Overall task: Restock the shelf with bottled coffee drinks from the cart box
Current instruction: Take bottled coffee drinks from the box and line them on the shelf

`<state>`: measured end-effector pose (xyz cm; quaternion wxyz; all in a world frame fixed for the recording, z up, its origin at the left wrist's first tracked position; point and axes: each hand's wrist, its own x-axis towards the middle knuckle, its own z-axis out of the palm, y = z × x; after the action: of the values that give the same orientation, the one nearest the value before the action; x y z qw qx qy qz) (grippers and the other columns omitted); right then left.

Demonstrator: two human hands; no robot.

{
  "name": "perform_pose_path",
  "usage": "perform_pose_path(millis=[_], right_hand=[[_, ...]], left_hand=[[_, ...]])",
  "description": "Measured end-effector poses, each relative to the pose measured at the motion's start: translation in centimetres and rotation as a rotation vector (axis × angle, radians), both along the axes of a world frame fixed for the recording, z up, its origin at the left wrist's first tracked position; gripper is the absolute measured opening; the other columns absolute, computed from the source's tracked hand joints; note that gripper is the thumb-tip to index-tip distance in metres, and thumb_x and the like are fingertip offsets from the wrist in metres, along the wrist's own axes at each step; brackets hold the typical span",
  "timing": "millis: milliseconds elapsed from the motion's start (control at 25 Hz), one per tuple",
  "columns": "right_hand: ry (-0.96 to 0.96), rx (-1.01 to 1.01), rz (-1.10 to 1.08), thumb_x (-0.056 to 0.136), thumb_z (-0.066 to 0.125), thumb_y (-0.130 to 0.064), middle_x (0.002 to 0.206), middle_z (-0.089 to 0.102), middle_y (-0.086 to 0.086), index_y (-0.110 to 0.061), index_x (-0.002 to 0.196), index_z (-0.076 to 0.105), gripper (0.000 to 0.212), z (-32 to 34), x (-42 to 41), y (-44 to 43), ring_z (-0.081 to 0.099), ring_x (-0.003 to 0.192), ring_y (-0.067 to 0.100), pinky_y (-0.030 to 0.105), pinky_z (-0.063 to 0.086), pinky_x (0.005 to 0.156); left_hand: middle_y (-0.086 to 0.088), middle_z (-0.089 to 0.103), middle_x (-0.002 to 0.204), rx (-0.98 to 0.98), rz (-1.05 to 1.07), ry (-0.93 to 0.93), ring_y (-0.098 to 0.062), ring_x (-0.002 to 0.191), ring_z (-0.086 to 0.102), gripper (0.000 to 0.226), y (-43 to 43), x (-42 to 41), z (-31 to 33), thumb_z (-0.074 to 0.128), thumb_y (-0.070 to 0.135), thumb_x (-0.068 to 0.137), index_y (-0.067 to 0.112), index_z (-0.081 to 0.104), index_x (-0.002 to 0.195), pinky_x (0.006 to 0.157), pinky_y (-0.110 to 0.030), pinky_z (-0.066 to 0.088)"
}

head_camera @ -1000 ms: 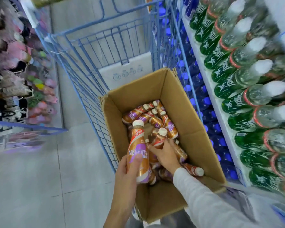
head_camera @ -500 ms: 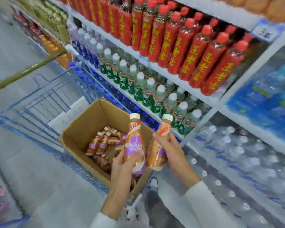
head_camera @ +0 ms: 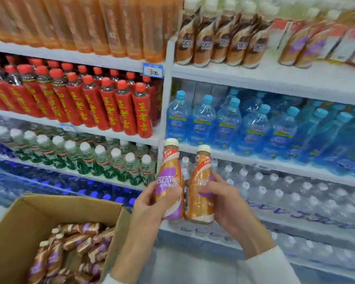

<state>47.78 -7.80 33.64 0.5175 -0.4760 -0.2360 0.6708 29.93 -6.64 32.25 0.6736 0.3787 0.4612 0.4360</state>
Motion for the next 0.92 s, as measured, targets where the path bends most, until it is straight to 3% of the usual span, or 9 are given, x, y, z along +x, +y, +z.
perform_pose_path(millis=[200,320,400,600,760,920], right_hand=[[-0.050,0.094,-0.084,0.064,0.078,-0.002,0.105,0.074,0.013,-0.013,0.127,0.061,0.067,1.4,11.3,-2.4,0.070,0.091,0.027,0.042,0.060,0.080],[-0.096,0.135,-0.138,0.062,0.081,-0.003,0.109,0.074,0.018,-0.009,0.121,0.066,0.061,1.6,17.4,-3.1,0.070,0.094,0.029,0.041,0.060,0.084],[-0.073,0.145,-0.177,0.060,0.085,-0.008,0.108,0.074,0.020,-0.007,0.110,0.072,0.052,1.7,21.1,-3.5,0.071,0.094,0.030,0.041,0.060,0.084],[-0.081,0.162,-0.250,0.065,0.083,-0.013,0.103,0.074,0.019,-0.002,0.110,0.070,0.048,2.3,27.6,-3.7,0.071,0.092,0.029,0.042,0.059,0.085],[-0.093,0.163,-0.283,0.061,0.086,-0.014,0.104,0.073,0.020,0.001,0.114,0.067,0.058,2.8,30.6,-2.8,0.071,0.091,0.029,0.038,0.058,0.079],[-0.155,0.154,-0.304,0.065,0.084,-0.017,0.109,0.074,0.020,-0.004,0.115,0.069,0.053,3.7,32.9,-1.1,0.072,0.099,0.035,0.047,0.058,0.087]], left_hand=[[-0.010,0.077,0.102,0.092,-0.088,0.005,-0.036,0.097,0.073,0.062,0.3,12.0,1.5,0.095,0.038,0.052,0.021,0.072,0.107,0.090,-0.053,0.057],[-0.011,0.076,0.103,0.124,-0.107,0.019,-0.028,0.091,0.074,0.061,0.3,18.5,1.4,0.090,0.041,0.049,0.024,0.073,0.105,0.086,-0.046,0.059],[-0.011,0.076,0.105,0.125,-0.130,0.013,-0.026,0.093,0.073,0.061,0.5,22.6,1.4,0.089,0.044,0.047,0.025,0.074,0.103,0.090,-0.049,0.056],[-0.013,0.076,0.094,0.102,-0.192,-0.134,-0.019,0.074,0.072,0.038,0.8,29.4,2.3,0.082,0.019,0.055,0.017,0.077,0.092,0.061,-0.027,0.057],[-0.009,0.075,0.097,0.161,-0.260,-0.145,-0.018,0.083,0.071,0.037,2.0,32.3,3.2,0.083,0.021,0.059,0.022,0.077,0.096,0.068,-0.024,0.056],[-0.008,0.076,0.105,0.183,-0.300,-0.129,-0.021,0.090,0.072,0.046,4.7,34.6,3.7,0.085,0.026,0.061,0.026,0.074,0.106,0.073,-0.032,0.056]])
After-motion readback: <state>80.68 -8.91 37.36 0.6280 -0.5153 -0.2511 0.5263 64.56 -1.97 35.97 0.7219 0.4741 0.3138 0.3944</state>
